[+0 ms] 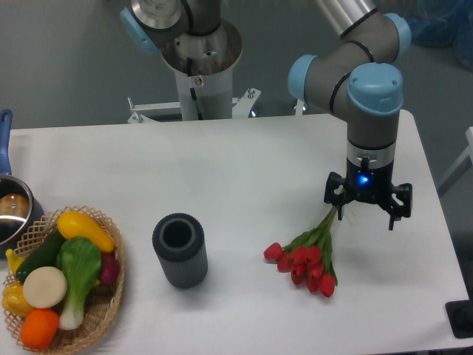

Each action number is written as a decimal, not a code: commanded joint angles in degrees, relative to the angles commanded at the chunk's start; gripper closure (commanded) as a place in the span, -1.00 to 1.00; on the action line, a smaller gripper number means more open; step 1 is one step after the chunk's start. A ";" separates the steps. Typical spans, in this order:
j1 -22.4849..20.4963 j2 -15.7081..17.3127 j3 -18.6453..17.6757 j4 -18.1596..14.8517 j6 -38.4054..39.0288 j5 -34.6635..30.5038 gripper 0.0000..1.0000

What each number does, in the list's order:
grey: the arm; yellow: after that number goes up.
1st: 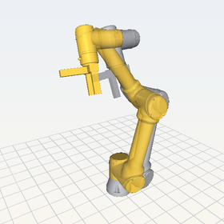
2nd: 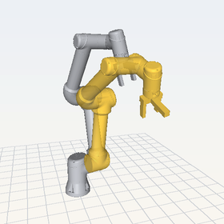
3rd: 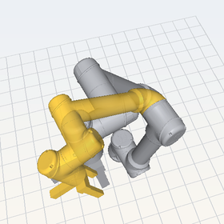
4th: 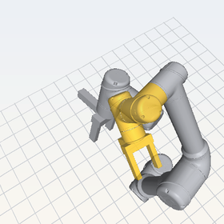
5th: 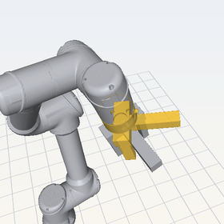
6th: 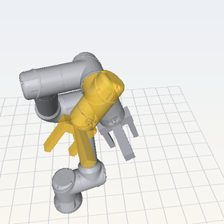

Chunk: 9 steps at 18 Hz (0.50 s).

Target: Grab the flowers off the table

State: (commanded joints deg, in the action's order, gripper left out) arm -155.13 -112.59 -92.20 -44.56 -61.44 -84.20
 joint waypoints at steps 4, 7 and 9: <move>0.00 -0.09 -0.61 0.17 -0.79 -0.09 -1.00; 0.09 -0.09 -1.75 0.52 -0.53 0.00 -1.00; 0.61 -0.17 -2.02 1.75 0.70 -0.09 -1.00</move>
State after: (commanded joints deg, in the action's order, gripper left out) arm -154.52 -112.76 -94.22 -42.81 -60.74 -84.29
